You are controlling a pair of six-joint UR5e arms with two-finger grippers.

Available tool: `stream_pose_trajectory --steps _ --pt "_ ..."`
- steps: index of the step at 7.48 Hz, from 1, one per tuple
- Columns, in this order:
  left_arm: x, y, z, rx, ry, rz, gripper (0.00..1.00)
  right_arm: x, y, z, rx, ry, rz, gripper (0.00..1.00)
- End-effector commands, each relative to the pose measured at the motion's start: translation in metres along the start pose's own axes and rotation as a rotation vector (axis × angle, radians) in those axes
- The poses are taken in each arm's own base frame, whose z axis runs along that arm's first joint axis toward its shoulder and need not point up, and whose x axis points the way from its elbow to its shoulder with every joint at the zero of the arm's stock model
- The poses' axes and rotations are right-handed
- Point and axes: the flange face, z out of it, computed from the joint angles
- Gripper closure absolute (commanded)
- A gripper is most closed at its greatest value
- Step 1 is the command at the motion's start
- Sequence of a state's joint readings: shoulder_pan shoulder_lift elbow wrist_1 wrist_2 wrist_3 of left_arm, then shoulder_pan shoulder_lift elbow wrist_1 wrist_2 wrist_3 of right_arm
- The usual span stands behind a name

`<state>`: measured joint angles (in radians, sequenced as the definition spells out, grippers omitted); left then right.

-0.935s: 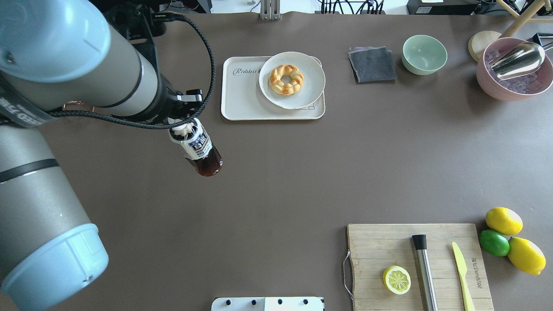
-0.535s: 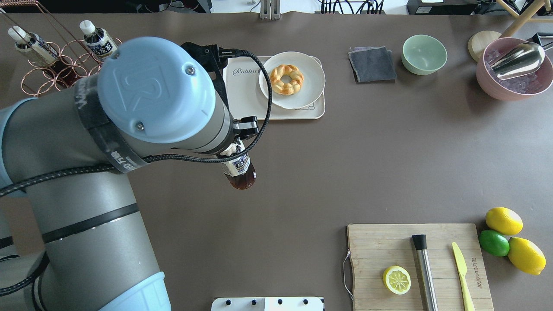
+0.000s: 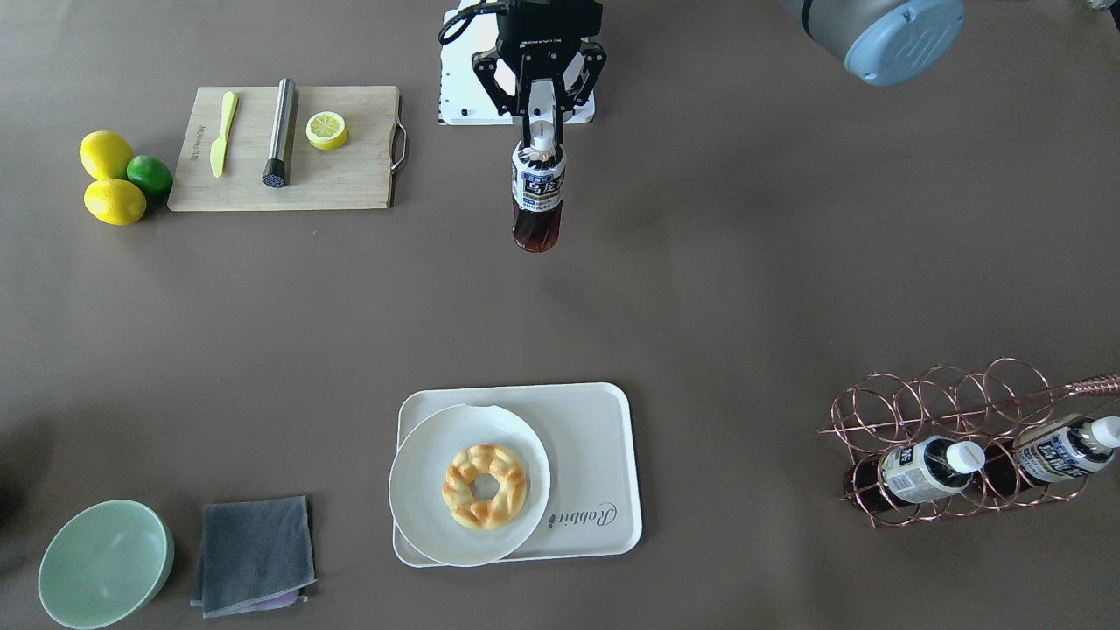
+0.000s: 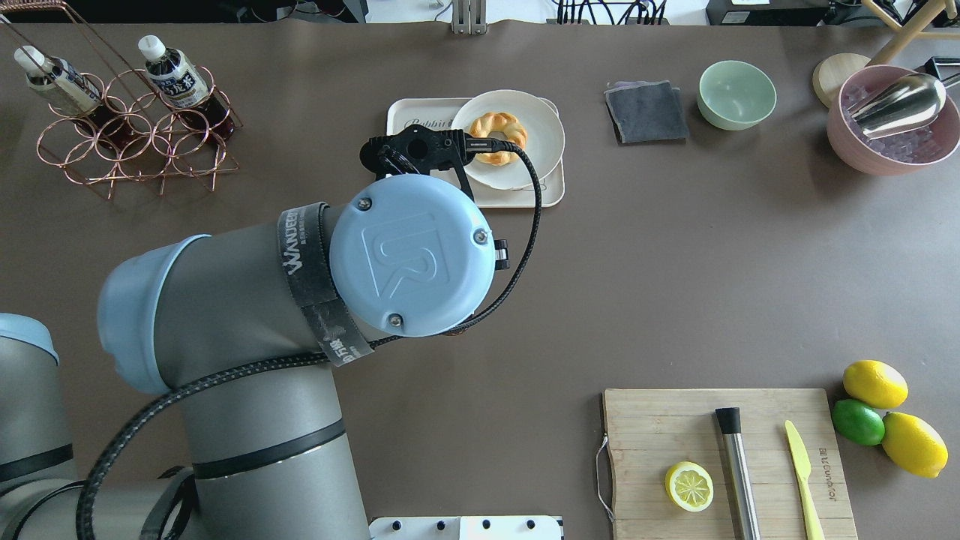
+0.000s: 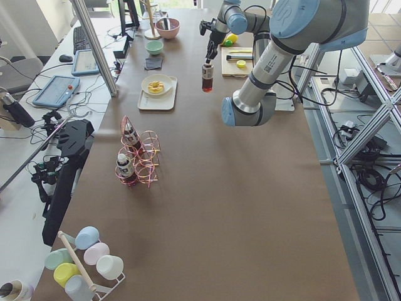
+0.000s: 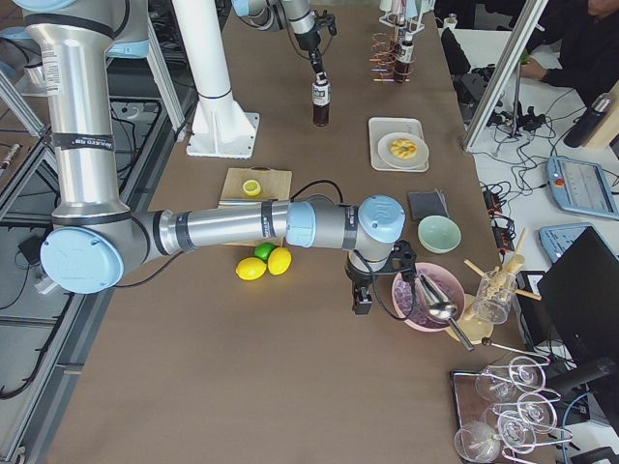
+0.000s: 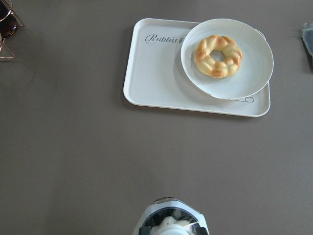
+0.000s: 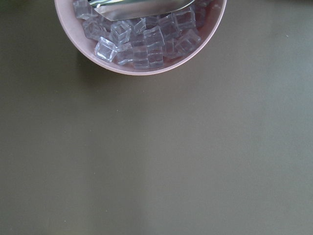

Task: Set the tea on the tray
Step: 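Carry the tea bottle with the left gripper toward the table center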

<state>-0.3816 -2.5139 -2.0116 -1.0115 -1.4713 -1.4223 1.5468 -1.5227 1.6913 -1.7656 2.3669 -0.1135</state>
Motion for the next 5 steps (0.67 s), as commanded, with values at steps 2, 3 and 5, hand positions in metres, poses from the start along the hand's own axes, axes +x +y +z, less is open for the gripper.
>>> stream_pose_trajectory --steps 2,3,5 --pt "0.023 0.005 0.030 0.004 0.015 0.006 1.00 0.001 -0.001 0.001 -0.002 0.000 0.002 0.00" --pt "0.024 0.007 0.033 0.002 0.014 0.010 1.00 0.002 0.000 0.001 -0.002 0.000 0.004 0.00" --pt "0.026 0.031 0.041 -0.025 0.013 0.039 1.00 0.003 0.000 0.003 -0.006 -0.001 0.006 0.00"
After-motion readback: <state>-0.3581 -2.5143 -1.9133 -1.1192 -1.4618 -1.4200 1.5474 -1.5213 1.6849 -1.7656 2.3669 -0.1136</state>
